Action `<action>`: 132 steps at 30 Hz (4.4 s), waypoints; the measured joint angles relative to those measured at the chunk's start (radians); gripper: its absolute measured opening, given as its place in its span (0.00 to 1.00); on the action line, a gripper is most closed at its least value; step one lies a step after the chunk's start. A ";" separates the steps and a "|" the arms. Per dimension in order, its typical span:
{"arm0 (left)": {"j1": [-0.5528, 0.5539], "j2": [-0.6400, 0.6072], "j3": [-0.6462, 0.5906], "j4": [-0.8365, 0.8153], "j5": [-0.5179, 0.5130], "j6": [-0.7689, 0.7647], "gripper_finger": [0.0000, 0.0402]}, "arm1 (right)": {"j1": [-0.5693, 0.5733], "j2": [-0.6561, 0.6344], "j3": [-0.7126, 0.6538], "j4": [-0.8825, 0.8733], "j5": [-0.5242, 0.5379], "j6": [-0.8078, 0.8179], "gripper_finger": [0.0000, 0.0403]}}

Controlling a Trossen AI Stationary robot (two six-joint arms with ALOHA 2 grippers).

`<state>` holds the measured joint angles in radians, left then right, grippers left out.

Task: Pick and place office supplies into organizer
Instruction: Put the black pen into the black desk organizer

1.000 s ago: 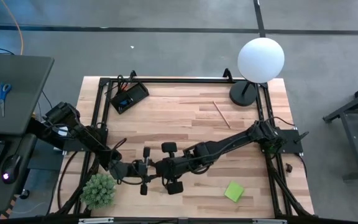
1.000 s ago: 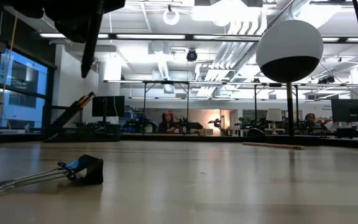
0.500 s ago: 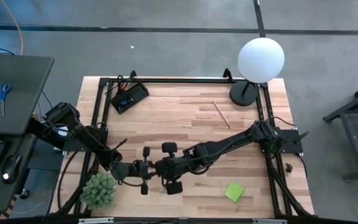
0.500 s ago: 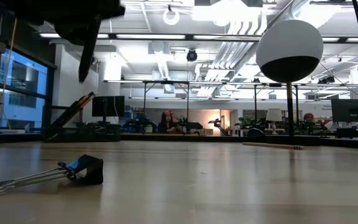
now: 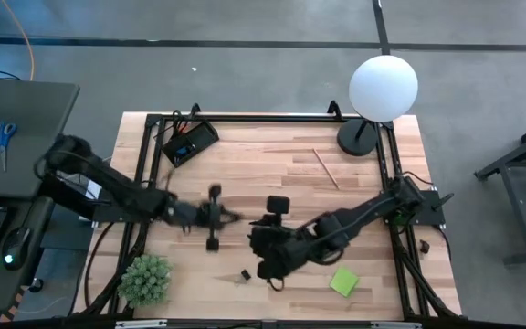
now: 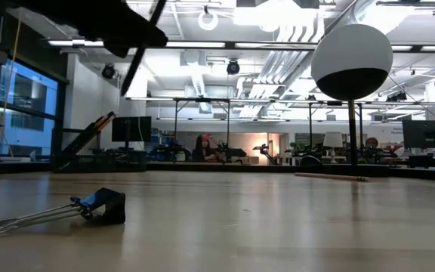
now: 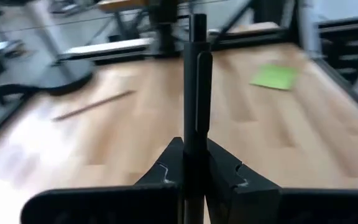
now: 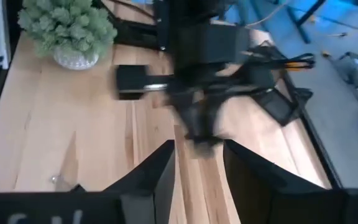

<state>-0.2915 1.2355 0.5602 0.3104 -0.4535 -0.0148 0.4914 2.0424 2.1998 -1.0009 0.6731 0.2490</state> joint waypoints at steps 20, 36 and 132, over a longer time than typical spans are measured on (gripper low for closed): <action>0.916 -0.557 0.001 -0.465 0.540 0.189 0.02 | 0.010 -0.002 -0.357 0.146 0.109 0.095 0.23; 1.513 -0.471 0.001 -0.433 0.816 0.157 0.02 | -0.184 -0.001 -0.769 0.759 -0.189 -0.133 0.19; 1.238 -0.402 0.264 -0.644 0.304 0.094 0.03 | -0.358 -0.056 -1.337 2.021 -0.968 -0.333 0.02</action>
<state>0.9464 0.8334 0.8240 -0.3340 -0.1494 0.0788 0.1329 1.9862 0.8627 1.0200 -0.2944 -0.0842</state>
